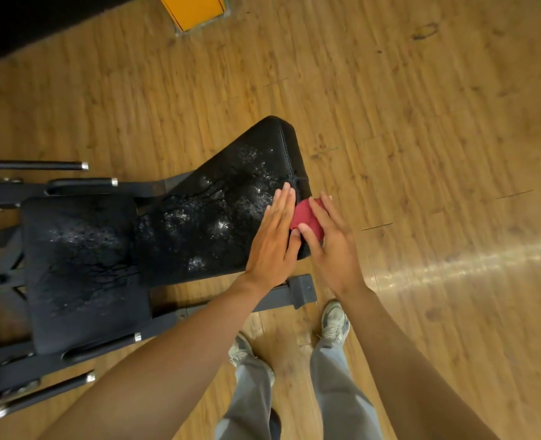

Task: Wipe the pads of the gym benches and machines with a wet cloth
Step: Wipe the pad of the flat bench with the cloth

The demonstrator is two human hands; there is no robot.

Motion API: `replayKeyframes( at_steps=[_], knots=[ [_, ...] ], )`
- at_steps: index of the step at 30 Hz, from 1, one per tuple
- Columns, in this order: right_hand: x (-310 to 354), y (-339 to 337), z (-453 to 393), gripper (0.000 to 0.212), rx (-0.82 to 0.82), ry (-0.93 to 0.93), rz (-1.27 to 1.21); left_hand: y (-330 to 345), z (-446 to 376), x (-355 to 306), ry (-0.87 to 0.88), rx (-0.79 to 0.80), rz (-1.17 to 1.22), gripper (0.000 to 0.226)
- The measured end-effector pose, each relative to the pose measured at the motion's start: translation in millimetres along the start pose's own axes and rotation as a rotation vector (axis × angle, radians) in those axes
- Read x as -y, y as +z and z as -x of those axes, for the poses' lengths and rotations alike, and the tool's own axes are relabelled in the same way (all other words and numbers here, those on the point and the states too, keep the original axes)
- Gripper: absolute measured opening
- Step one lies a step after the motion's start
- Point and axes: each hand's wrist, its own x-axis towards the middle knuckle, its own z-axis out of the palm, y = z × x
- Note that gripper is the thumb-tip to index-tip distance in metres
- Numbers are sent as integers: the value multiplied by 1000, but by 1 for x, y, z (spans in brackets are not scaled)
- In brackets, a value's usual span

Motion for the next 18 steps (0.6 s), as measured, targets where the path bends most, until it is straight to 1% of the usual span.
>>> replayKeyframes(
  at_steps=[3,5,8,12,16,18],
  knots=[
    [0,2,-4,40,-89,-26,21,-5,-1,-1,11,9,26,70],
    [-1,-2,-2,38,-100,-55,28,-5,-3,-4,1,-18,45,67],
    [-8,-7,11,42,-59,-75,10,2,-11,-8,-31,-84,71,57],
    [-20,-8,22,57,50,-85,-13,11,-14,-9,-64,-127,57,56],
    [-23,-11,-7,44,42,-182,-31,9,-20,-6,-47,-136,37,54],
    [-20,-11,-33,42,42,-222,-20,8,-29,-6,-67,-151,55,54]
  ],
)
